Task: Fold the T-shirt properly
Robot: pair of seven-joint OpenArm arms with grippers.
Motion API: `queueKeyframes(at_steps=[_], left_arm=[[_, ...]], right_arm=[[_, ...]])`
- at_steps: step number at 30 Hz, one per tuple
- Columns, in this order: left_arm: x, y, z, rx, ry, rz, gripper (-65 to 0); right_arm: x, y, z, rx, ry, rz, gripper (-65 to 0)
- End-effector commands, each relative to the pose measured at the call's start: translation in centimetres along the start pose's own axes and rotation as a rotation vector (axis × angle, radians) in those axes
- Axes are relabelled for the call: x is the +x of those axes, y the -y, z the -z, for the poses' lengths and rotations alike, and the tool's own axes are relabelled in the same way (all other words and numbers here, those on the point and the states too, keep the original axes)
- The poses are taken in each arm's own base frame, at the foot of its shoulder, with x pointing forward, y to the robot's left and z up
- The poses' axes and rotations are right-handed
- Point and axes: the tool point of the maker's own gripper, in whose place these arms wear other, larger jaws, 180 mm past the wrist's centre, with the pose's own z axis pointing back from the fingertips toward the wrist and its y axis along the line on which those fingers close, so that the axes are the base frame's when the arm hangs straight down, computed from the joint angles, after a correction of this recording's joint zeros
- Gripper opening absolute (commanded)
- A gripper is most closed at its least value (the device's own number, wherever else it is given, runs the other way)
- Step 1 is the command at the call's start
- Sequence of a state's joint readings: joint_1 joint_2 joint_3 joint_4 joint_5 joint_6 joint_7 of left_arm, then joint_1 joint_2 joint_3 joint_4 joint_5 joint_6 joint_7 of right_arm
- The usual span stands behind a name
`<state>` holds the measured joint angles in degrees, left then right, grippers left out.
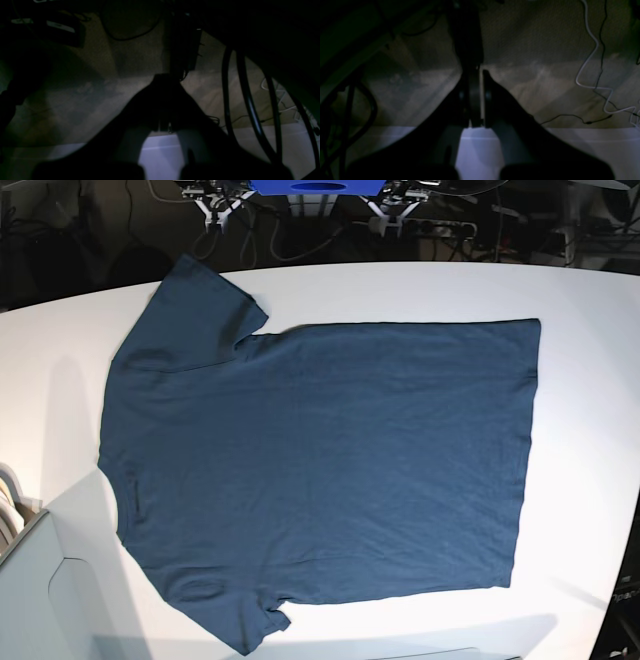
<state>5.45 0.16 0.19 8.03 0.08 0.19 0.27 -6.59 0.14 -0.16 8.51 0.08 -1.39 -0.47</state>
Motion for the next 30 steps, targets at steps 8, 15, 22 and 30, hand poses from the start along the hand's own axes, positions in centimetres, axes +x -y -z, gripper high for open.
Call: queueKeyframes(at_steps=[8,15,22,30], left_arm=[[-0.61,0.00,-0.04,-0.001,-0.009,0.004,-65.0],[-0.72,-0.30,-0.06,0.004,-0.011,0.005,-65.0],[-0.82,-0.30,-0.07,0.004,-0.012,0.005,-65.0],[-0.82,-0.30,-0.07,0.004,-0.012,0.005,-65.0]], right_arm=[[-0.50,-0.18,-0.03,0.020,-0.009,-0.005,-65.0],[-0.97,-0.14,-0.06,0.019,-0.014,-0.005,-65.0],[-0.97,-0.11,-0.06,0.018,-0.014,-0.005,-65.0],[-0.97,-0.11,-0.06,0.018,-0.014,-0.005,-65.0]])
